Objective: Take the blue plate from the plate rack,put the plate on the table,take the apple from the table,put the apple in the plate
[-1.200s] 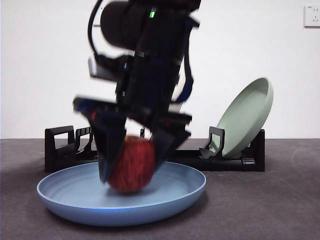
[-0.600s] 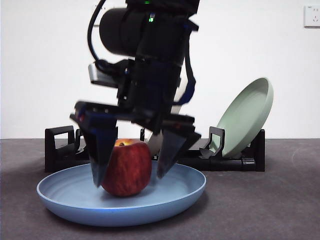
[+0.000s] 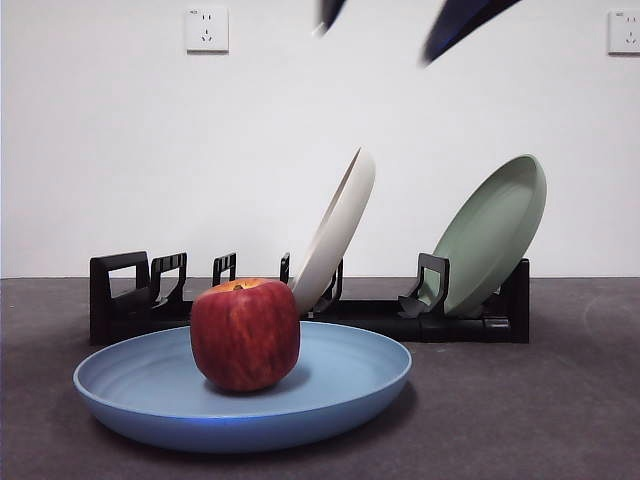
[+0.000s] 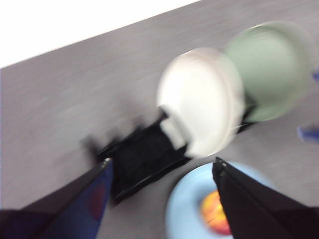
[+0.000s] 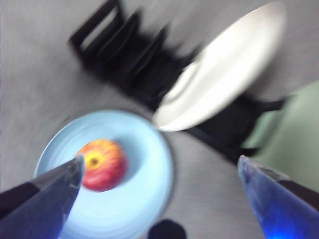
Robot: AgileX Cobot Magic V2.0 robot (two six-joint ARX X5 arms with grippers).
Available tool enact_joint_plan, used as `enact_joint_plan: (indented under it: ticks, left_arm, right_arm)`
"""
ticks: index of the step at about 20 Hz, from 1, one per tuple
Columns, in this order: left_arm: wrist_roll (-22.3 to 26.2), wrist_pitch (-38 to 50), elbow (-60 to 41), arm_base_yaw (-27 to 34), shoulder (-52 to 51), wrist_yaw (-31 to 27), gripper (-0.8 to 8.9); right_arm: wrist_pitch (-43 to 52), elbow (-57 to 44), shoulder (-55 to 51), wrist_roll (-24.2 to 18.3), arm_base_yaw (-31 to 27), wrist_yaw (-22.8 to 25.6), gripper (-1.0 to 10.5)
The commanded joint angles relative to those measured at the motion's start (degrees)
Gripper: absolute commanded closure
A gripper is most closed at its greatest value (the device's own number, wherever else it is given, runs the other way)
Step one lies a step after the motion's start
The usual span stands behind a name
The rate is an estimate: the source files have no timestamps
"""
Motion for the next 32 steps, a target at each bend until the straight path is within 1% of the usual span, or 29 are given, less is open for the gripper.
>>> enact_joint_plan:
  ticks: [1, 2, 3, 6, 8, 11, 13, 15, 16, 18, 21, 25, 32]
  left_arm:
    - [2.43, 2.25, -0.07, 0.17, 1.57, 3.74, 7.76]
    - [2.8, 2.51, -0.07, 0.15, 2.14, 4.04, 8.21]
    - [3.15, 2.89, -0.13, 0.15, 2.82, 4.59, 8.22]
    - [4.26, 6.69, -2.93, -0.07, 2.95, 5.05, 8.22]
    - [4.26, 11.23, -7.93, -0.04, 1.81, 4.92, 8.22]
    - [4.24, 20.65, -19.58, 0.0, -1.79, 4.61, 8.22]
    - [3.43, 28.06, -28.3, 0.0, -4.28, 4.28, 8.22]
    - [0.83, 35.01, -36.24, 0.0, -5.97, 4.11, 8.22]
    - [-0.17, 37.92, -39.43, 0.0, -6.51, 4.02, 8.22]
    - [-1.46, 41.86, -43.56, -0.02, -7.02, 3.98, 8.22]
    - [-2.29, 43.01, -44.52, -0.11, -7.02, 4.96, 8.19]
    - [-2.21, 41.35, -44.52, -0.04, -6.99, 4.83, 8.17]
    - [-2.21, 41.35, -44.52, -0.04, -6.99, 4.81, 8.16]
  right_arm:
    - [-1.75, -0.02, -4.15, -1.81, -2.71, 0.15, 7.9]
    - [-2.6, -0.04, -5.6, -1.81, -3.76, 0.17, 9.0]
    - [-3.43, -0.04, -6.99, -1.88, -4.92, 0.13, 9.7]
    - [-2.99, -1.68, -10.34, -2.03, -8.22, -0.13, 9.6]
    - [0.24, -6.1, -12.76, -2.43, -9.66, -0.42, 9.6]
    - [9.99, -17.92, -18.08, -2.03, -11.19, -4.66, 9.6]
    - [18.56, -27.45, -22.05, 0.46, -11.23, -4.59, 9.6]
    - [26.14, -36.3, -25.51, 3.02, -11.21, -4.52, 9.6]
    - [29.24, -40.17, -27.19, 3.98, -11.21, -4.39, 9.6]
    - [32.57, -45.59, -29.51, 4.37, -11.21, -4.42, 9.6]
    - [31.15, -46.88, -29.48, 4.39, -11.34, -2.67, 9.6]
    - [28.35, -46.88, -29.62, 4.33, -11.34, -2.75, 9.6]
    - [28.3, -46.88, -29.62, 4.33, -11.34, -2.73, 9.6]
